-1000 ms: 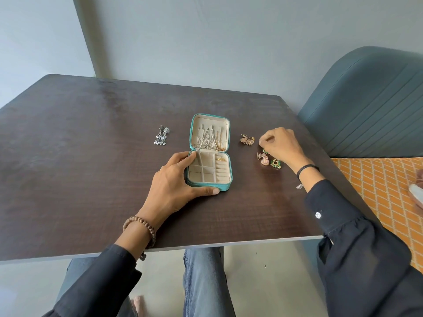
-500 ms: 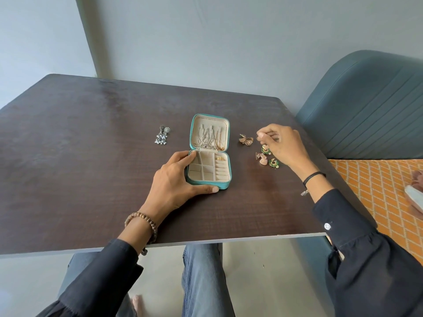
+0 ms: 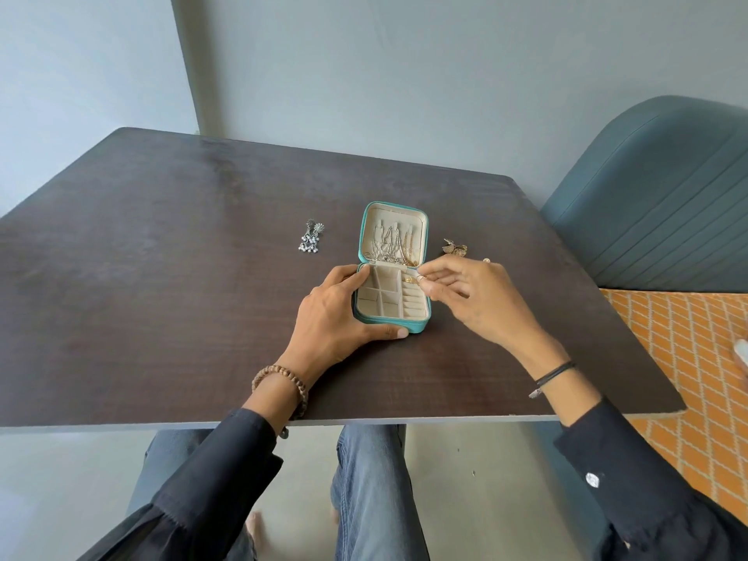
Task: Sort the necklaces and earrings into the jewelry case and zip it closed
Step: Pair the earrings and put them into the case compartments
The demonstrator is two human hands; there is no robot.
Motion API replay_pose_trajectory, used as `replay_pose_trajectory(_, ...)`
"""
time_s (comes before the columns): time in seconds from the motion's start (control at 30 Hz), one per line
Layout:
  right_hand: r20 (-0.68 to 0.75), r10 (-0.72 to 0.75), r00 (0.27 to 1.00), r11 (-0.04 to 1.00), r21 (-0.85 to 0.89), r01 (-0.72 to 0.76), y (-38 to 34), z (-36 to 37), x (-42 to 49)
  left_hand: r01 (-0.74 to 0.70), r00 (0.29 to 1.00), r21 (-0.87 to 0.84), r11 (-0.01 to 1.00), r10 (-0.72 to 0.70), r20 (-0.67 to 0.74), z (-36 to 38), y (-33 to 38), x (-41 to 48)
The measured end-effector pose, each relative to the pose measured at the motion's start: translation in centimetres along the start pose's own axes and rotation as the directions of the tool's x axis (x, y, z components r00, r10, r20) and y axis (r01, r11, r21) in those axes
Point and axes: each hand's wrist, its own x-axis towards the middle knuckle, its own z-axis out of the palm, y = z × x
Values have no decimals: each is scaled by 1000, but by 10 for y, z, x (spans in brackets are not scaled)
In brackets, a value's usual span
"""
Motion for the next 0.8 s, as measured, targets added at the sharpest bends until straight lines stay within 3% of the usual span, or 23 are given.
replay_pose_trajectory(0.37, 102, -171, 980, 927, -319, 195, -1, 10, 11, -9, 1000, 1, 1000, 9, -5, 1, -2, 1)
replay_pose_trajectory(0.8, 66, -259, 964, 862, -434, 262, -6, 26, 9, -20, 1000, 4, 1000, 20, -10, 1, -1, 0)
